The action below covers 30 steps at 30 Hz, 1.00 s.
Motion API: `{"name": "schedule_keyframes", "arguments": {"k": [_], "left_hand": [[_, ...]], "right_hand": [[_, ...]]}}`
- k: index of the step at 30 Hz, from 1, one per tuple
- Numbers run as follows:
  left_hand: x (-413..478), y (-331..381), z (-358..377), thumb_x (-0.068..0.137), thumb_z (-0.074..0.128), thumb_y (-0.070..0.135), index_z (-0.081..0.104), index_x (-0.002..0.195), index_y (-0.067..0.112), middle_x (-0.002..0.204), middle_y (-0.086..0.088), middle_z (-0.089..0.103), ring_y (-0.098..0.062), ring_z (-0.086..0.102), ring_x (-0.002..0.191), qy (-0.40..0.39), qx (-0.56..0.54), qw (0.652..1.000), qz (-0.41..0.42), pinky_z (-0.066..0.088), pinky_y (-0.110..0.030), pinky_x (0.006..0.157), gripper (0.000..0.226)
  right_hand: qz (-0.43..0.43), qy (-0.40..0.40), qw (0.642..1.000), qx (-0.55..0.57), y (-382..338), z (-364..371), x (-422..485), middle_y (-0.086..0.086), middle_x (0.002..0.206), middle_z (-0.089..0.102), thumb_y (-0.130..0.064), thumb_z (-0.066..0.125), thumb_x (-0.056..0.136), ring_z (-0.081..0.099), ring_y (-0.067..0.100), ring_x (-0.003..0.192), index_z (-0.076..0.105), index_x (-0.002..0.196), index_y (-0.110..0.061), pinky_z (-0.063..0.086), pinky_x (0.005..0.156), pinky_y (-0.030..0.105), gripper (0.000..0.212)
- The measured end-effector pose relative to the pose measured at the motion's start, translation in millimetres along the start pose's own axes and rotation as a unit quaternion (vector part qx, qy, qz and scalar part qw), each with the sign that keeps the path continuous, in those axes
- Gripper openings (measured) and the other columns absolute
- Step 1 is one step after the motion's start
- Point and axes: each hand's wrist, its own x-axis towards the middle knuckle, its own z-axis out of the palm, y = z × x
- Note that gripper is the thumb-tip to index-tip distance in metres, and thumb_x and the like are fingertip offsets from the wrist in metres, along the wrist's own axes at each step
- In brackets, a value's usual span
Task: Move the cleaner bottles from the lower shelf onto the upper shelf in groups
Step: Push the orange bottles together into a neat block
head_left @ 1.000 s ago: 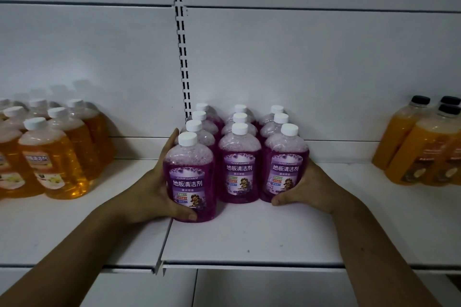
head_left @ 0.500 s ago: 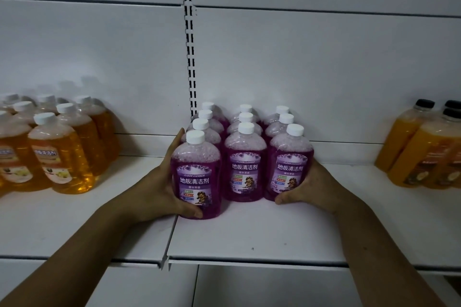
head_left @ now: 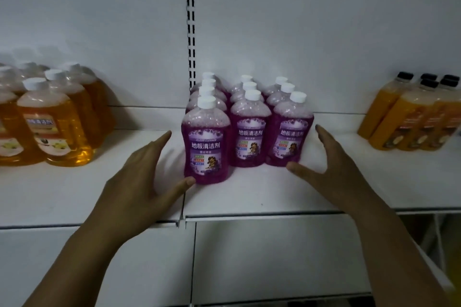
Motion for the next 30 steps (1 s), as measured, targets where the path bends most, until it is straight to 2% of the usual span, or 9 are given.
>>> {"name": "schedule_keyframes", "arguments": {"k": [5,10,14,16,18,22,25,30], "left_hand": [[-24.9,8.5,2.0,0.079,0.057,0.079,0.026,0.162,0.038,0.161,0.004,0.044,-0.020,0.043,0.146,0.025,0.016,0.999,0.028,0.048,-0.051,0.106,0.097],[-52.2,30.1,-4.5,0.083,0.061,0.070,0.031,0.159,0.040,0.157,0.007,0.049,-0.017,0.043,0.142,0.044,0.007,0.998,0.054,0.050,-0.048,0.100,0.088],[-78.5,70.0,2.2,0.091,0.063,0.068,0.040,0.155,0.035,0.148,0.007,0.056,-0.014,0.051,0.133,0.041,0.010,0.990,0.137,0.047,-0.035,0.095,0.075],[-90.3,97.1,14.0,0.089,0.056,0.072,0.041,0.155,0.036,0.149,0.011,0.055,-0.012,0.051,0.134,0.017,0.018,0.986,0.168,0.045,-0.032,0.100,0.077],[-101.9,127.1,30.7,0.090,0.050,0.076,0.038,0.156,0.038,0.152,0.013,0.052,-0.012,0.049,0.138,-0.007,0.023,0.980,0.195,0.043,-0.035,0.109,0.078],[-119.4,193.2,68.8,0.092,0.046,0.078,0.036,0.158,0.036,0.155,0.012,0.049,-0.012,0.044,0.144,-0.062,0.011,0.964,0.258,0.042,-0.043,0.116,0.078],[-125.6,252.0,96.7,0.093,0.042,0.080,0.037,0.158,0.036,0.156,0.011,0.049,-0.014,0.042,0.146,-0.082,0.011,0.949,0.305,0.040,-0.045,0.118,0.078],[-132.0,334.9,132.3,0.092,0.041,0.081,0.033,0.158,0.039,0.158,0.013,0.046,-0.013,0.040,0.147,-0.105,0.008,0.931,0.351,0.035,-0.040,0.118,0.078]], "right_hand": [[0.000,0.006,0.999,-0.046,-14.5,-4.0,-47.3,-0.012,0.171,0.023,-0.075,0.065,0.070,0.028,0.016,0.155,0.016,0.162,-0.044,0.032,0.119,0.044,0.109],[-0.019,-0.012,0.997,-0.069,-14.3,-16.3,-94.6,-0.013,0.171,0.022,-0.082,0.056,0.069,0.023,0.013,0.157,0.019,0.161,-0.045,0.028,0.126,0.049,0.106],[-0.029,-0.014,0.995,-0.097,2.5,-41.5,-137.0,-0.024,0.169,0.016,-0.080,0.056,0.074,0.012,0.003,0.157,0.013,0.160,-0.053,0.019,0.130,0.044,0.100],[-0.023,-0.006,0.995,-0.102,14.3,-63.2,-163.9,-0.033,0.160,0.013,-0.076,0.059,0.077,0.007,-0.009,0.149,0.011,0.159,-0.055,0.016,0.129,0.039,0.097],[-0.013,0.005,0.995,-0.103,30.1,-87.5,-195.6,-0.036,0.155,0.011,-0.073,0.061,0.080,0.006,-0.015,0.141,0.009,0.158,-0.056,0.014,0.127,0.034,0.095],[0.012,0.004,0.988,-0.155,68.0,-130.7,-258.4,-0.023,0.168,0.014,-0.079,0.057,0.082,0.012,0.002,0.156,0.007,0.161,-0.052,0.022,0.129,0.041,0.096],[0.037,0.017,0.983,-0.177,97.2,-170.8,-300.1,-0.021,0.171,0.011,-0.084,0.052,0.082,0.009,0.006,0.159,0.001,0.159,-0.056,0.025,0.128,0.046,0.096],[0.092,0.056,0.975,-0.197,129.6,-232.3,-336.2,-0.016,0.172,0.014,-0.078,0.057,0.084,0.012,0.011,0.159,0.003,0.161,-0.050,0.023,0.126,0.041,0.098]]}}
